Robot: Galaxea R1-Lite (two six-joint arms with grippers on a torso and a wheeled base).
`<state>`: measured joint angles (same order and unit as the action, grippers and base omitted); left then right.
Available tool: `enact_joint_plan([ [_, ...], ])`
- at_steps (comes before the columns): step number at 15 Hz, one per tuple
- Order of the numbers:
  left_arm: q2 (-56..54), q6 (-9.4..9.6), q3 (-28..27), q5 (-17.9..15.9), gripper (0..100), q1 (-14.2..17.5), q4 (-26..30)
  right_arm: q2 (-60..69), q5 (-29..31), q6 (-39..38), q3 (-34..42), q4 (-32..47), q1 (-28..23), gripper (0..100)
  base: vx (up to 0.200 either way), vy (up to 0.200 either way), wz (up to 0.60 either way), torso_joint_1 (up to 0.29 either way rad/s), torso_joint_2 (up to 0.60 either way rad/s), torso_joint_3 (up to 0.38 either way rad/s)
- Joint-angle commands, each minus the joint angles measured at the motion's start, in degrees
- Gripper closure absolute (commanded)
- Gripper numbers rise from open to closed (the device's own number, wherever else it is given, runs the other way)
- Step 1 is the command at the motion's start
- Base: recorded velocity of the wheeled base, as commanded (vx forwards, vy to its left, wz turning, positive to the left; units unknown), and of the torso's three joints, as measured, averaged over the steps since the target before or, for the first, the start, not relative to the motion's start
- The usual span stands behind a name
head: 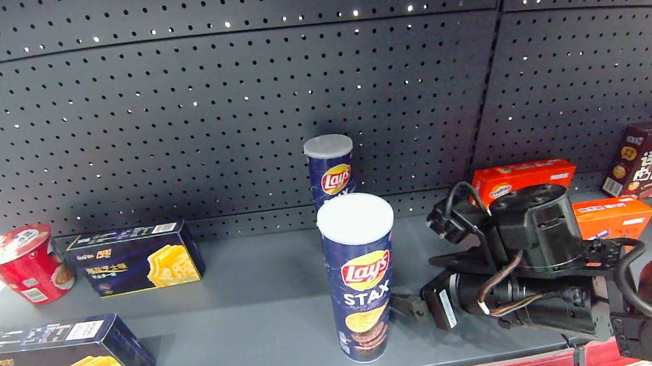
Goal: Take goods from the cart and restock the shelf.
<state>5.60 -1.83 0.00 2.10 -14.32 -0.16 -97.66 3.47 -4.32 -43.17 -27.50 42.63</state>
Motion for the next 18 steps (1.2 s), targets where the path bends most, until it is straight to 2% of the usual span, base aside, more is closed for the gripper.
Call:
enact_joint_plan([
  [1, 0.12, -0.11, 0.0, 0.01, 0, 0.0, -0.02, 0.98, 0.04, 0.01, 0.72, -0.01, -0.27, 0, 0.0, 0.0, 0.0, 0.0, 0.0, 0.0],
  [9, 0.12, -0.37, 0.0, 0.54, 0, 0.0, -0.02, 5.46, 0.13, 0.54, 2.91, 0.43, -1.41, 0, 0.0, 0.0, 0.0, 0.0, 0.0, 0.0],
  [18, 0.12, -0.37, 0.0, 0.54, 0, 0.0, -0.11, 3.97, 0.22, 0.8, 2.39, 0.17, 1.93, 0, 0.0, 0.0, 0.0, 0.0, 0.0, 0.0],
])
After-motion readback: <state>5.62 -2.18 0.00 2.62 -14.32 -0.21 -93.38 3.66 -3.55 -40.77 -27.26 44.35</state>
